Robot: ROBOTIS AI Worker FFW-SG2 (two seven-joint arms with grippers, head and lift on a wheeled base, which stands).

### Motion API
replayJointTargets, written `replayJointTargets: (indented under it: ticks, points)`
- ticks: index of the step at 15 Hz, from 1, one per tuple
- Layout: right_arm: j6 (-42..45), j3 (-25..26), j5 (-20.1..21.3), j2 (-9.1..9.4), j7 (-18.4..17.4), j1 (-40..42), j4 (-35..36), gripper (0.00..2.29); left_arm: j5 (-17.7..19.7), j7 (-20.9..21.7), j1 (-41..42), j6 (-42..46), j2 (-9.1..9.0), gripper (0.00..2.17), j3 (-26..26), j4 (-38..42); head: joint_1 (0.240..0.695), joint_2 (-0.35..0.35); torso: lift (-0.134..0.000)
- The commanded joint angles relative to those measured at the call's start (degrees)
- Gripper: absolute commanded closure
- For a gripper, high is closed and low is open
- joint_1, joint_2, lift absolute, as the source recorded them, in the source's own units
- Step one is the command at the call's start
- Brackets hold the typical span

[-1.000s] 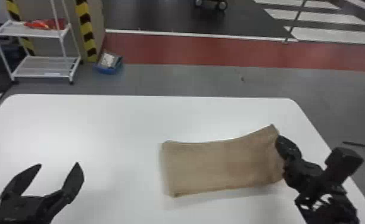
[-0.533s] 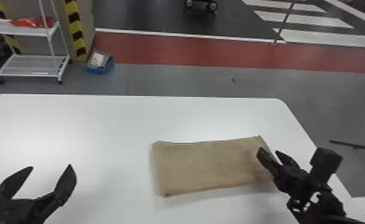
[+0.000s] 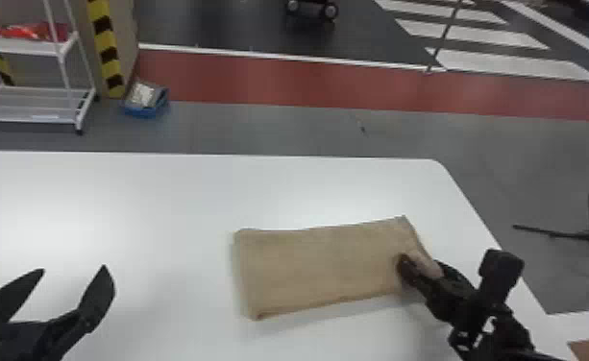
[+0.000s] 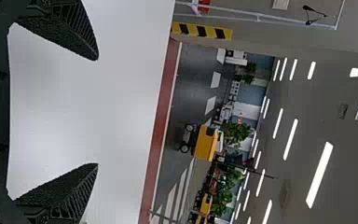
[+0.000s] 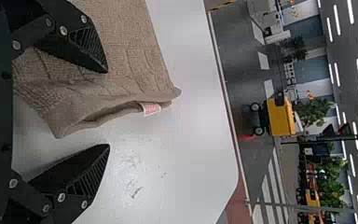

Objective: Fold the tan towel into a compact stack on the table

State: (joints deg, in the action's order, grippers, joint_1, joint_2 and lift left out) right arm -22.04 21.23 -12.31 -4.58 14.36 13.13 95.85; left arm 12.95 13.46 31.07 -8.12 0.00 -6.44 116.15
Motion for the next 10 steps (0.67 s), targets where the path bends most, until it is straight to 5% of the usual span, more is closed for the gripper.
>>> replayJointTargets:
  ticks: [1,5,10]
  points:
    - [2.0,-0.5,-0.1,0.36,0.3,0.3,0.1,0.58,0.1,0.1,0.0,-0.1,-0.15,0.06,-0.1,0.0,0.695,-0.207,-0.114]
    - [1.9,-0.9,0.0,0.45,0.3,0.9,1.9,1.46,0.1,0.0,0.1,0.1,-0.15,0.06,-0.2,0.0,0.695,-0.192,-0.114]
    - [2.2,0.5,-3.2,0.72,1.1,3.8,8.2,1.64,0.0,0.1,0.1,-0.6,-0.15,0.06,-0.1,0.4,0.695,-0.191,-0.114]
